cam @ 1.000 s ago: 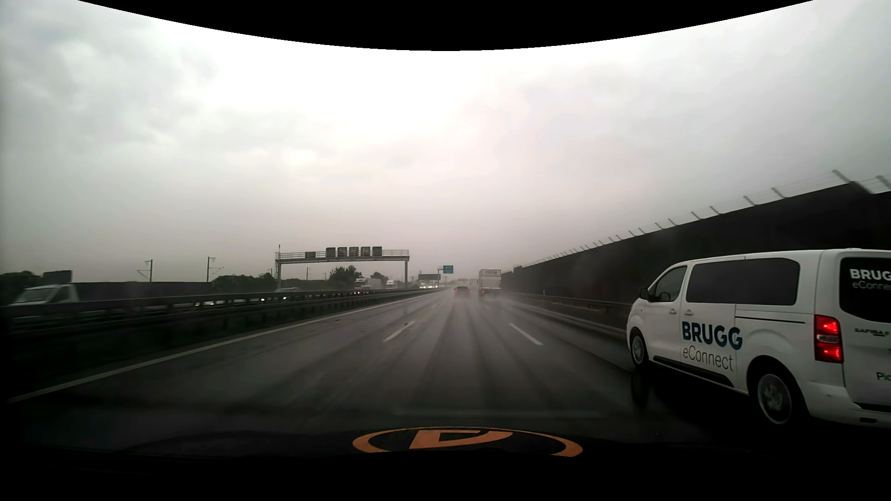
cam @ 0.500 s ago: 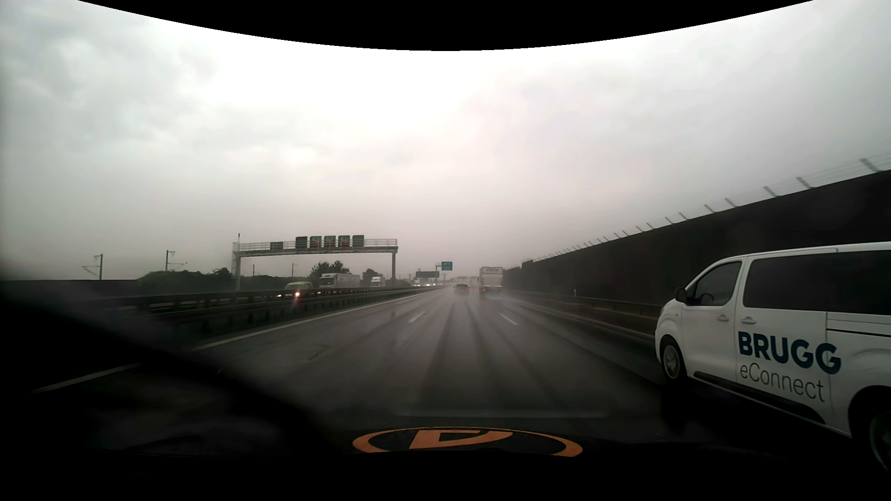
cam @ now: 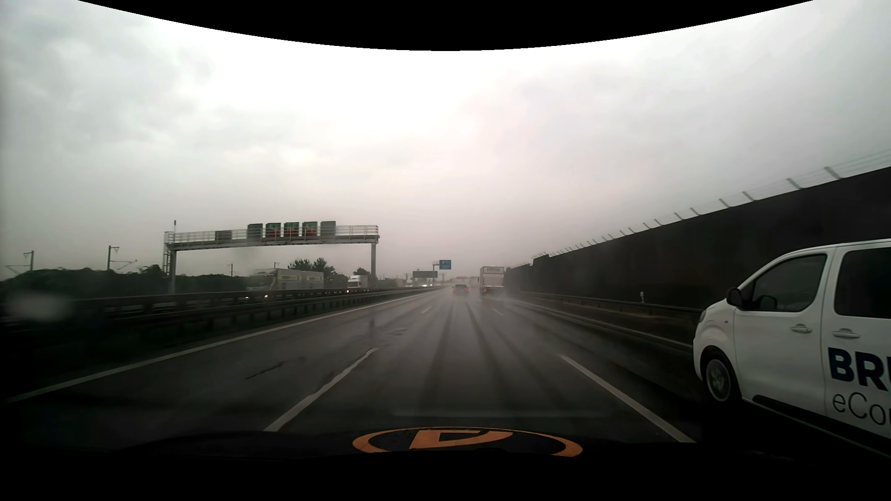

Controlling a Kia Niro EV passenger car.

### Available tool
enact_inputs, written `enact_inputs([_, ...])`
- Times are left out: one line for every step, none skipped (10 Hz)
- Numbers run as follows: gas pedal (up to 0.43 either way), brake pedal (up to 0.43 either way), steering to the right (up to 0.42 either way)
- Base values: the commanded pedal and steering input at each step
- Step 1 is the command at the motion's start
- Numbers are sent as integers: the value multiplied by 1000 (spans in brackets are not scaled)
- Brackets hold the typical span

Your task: Follow the waypoints while adhering to traffic rules and regulations

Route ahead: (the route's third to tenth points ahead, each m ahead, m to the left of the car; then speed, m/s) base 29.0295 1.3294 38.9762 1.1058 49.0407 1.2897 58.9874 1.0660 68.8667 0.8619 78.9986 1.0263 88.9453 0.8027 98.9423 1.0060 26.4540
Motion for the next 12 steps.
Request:
enact_inputs([228, 0, -1])
enact_inputs([240, 0, -1])
enact_inputs([240, 0, -1])
enact_inputs([240, 0, -1])
enact_inputs([248, 0, -1])
enact_inputs([248, 0, -1])
enact_inputs([248, 0, -1])
enact_inputs([248, 0, -1])
enact_inputs([248, 0, -1])
enact_inputs([248, 0, -1])
enact_inputs([248, 0, -1])
enact_inputs([248, 0, -1])
